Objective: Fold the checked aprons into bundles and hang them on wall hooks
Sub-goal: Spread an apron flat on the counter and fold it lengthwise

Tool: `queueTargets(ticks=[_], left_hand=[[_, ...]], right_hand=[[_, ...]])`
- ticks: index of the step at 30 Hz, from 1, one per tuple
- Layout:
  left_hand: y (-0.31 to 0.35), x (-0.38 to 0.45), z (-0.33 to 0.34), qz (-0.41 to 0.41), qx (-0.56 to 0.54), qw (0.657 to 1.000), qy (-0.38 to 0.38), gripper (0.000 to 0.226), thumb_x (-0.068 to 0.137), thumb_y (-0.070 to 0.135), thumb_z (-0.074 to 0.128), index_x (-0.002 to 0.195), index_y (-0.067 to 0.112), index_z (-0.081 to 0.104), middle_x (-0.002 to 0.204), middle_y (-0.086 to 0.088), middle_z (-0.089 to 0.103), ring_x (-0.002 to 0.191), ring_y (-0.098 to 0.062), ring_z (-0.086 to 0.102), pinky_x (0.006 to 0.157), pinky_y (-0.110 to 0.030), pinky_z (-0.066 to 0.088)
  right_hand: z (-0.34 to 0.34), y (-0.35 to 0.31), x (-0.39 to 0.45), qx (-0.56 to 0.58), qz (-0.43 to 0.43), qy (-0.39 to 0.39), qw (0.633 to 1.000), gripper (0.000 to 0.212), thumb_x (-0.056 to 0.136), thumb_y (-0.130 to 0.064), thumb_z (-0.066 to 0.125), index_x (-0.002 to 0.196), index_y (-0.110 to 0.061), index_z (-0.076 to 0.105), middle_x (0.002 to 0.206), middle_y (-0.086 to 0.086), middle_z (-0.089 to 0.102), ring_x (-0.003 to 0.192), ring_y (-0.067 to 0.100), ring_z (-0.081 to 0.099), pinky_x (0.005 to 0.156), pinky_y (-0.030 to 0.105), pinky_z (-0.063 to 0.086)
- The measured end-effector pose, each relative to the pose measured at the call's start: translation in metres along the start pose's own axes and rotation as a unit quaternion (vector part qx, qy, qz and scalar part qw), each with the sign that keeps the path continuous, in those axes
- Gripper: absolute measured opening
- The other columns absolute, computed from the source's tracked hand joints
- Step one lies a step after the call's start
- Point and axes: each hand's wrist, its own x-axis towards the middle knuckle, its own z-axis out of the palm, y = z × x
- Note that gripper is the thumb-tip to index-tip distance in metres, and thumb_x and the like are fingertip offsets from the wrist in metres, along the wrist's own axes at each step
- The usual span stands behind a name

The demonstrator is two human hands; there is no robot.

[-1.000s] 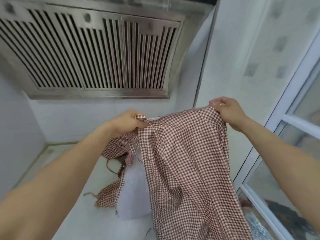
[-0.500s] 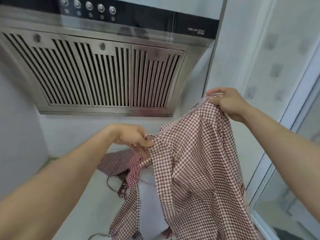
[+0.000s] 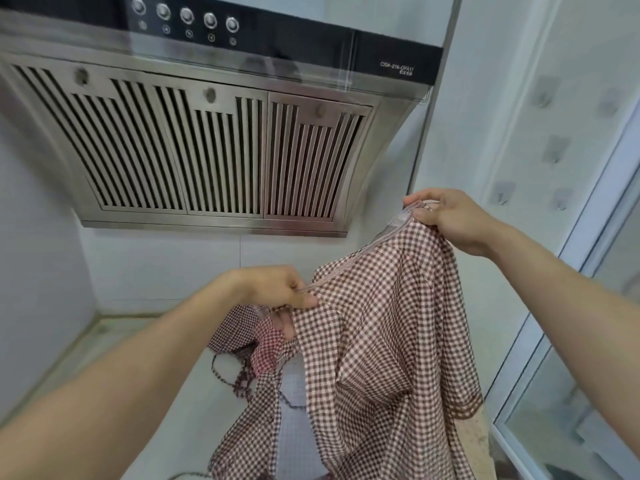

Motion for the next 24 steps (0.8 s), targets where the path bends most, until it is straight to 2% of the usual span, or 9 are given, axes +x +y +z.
queueTargets(ticks=[1, 4, 6, 8, 11, 14, 17, 21, 24], left_hand=[[0.001, -0.001, 0.004, 0.010, 0.001, 1.000, 0.000, 0.034, 0.096, 0.036, 0.060, 0.103, 0.003, 0.068, 0.099, -0.010, 0.075, 0.091, -0.029, 0.072, 0.092, -0.051, 0.055], [0.009, 0.012, 0.030, 0.111, 0.103, 0.980, 0.130, 0.039, 0.097, 0.035, 0.060, 0.078, 0.000, 0.060, 0.100, -0.016, 0.064, 0.087, -0.018, 0.061, 0.092, -0.046, 0.051], [0.013, 0.021, 0.049, 0.163, 0.131, 0.963, 0.170, 0.035, 0.096, 0.038, 0.061, 0.070, 0.015, 0.062, 0.124, -0.007, 0.053, 0.110, -0.014, 0.055, 0.104, -0.035, 0.043], [0.016, 0.026, 0.061, 0.172, 0.138, 0.962, 0.159, 0.033, 0.096, 0.044, 0.058, 0.068, 0.027, 0.060, 0.137, 0.000, 0.046, 0.124, -0.017, 0.048, 0.111, -0.034, 0.036], [0.015, 0.036, 0.076, 0.153, 0.234, 0.939, 0.203, 0.037, 0.099, 0.045, 0.051, 0.081, 0.015, 0.062, 0.123, -0.003, 0.052, 0.111, -0.024, 0.052, 0.106, -0.043, 0.041], [0.013, 0.047, 0.083, 0.061, 0.319, 0.921, 0.215, 0.046, 0.101, 0.045, 0.043, 0.114, 0.006, 0.062, 0.138, -0.010, 0.047, 0.125, -0.033, 0.046, 0.108, -0.051, 0.036], [0.015, 0.058, 0.087, 0.026, 0.319, 0.924, 0.209, 0.051, 0.101, 0.045, 0.040, 0.133, 0.008, 0.054, 0.150, -0.013, 0.034, 0.138, -0.035, 0.033, 0.114, -0.053, 0.029], [0.024, 0.073, 0.094, 0.048, 0.335, 0.907, 0.252, 0.053, 0.100, 0.041, 0.043, 0.149, 0.020, 0.039, 0.163, -0.017, 0.002, 0.150, -0.037, 0.006, 0.121, -0.055, 0.011], [0.026, 0.082, 0.092, 0.040, 0.272, 0.924, 0.265, 0.056, 0.100, 0.035, 0.041, 0.154, 0.025, 0.028, 0.163, -0.019, 0.007, 0.149, -0.038, 0.010, 0.120, -0.055, 0.014]], right_hand=[[-0.001, 0.002, -0.001, 0.002, 0.002, -0.003, 1.000, 0.022, 0.098, -0.003, 0.055, 0.112, -0.014, 0.067, 0.107, 0.010, 0.072, 0.097, 0.019, 0.070, 0.081, 0.024, 0.053], [0.002, 0.003, -0.001, 0.023, 0.001, -0.011, 1.000, 0.019, 0.098, -0.005, 0.056, 0.109, -0.015, 0.068, 0.105, 0.010, 0.072, 0.096, 0.019, 0.070, 0.084, 0.026, 0.053], [0.007, 0.003, -0.001, 0.028, 0.001, -0.018, 0.999, 0.017, 0.099, -0.007, 0.057, 0.108, -0.015, 0.068, 0.105, 0.010, 0.072, 0.097, 0.020, 0.069, 0.085, 0.027, 0.053], [0.012, 0.002, 0.000, 0.027, 0.001, -0.019, 0.999, 0.016, 0.099, -0.009, 0.057, 0.109, -0.015, 0.068, 0.105, 0.009, 0.072, 0.098, 0.019, 0.069, 0.083, 0.026, 0.051], [0.016, 0.003, 0.000, 0.035, 0.000, -0.020, 0.999, 0.015, 0.098, -0.009, 0.058, 0.106, -0.016, 0.068, 0.100, 0.007, 0.074, 0.094, 0.016, 0.070, 0.082, 0.026, 0.051], [0.017, 0.005, 0.002, 0.044, 0.000, -0.027, 0.999, 0.014, 0.097, -0.008, 0.059, 0.105, -0.014, 0.069, 0.102, 0.010, 0.075, 0.096, 0.019, 0.070, 0.087, 0.028, 0.051], [0.018, 0.010, 0.005, 0.053, 0.017, -0.030, 0.998, 0.014, 0.097, -0.009, 0.061, 0.105, -0.014, 0.070, 0.105, 0.013, 0.074, 0.103, 0.025, 0.068, 0.095, 0.035, 0.051], [0.027, 0.011, 0.006, 0.056, 0.033, -0.035, 0.997, 0.015, 0.097, -0.009, 0.060, 0.107, -0.012, 0.070, 0.106, 0.014, 0.072, 0.104, 0.026, 0.068, 0.094, 0.036, 0.052], [0.039, 0.011, 0.004, 0.060, 0.040, -0.039, 0.997, 0.016, 0.098, -0.007, 0.057, 0.110, -0.008, 0.068, 0.101, 0.012, 0.071, 0.097, 0.022, 0.067, 0.087, 0.030, 0.054]])
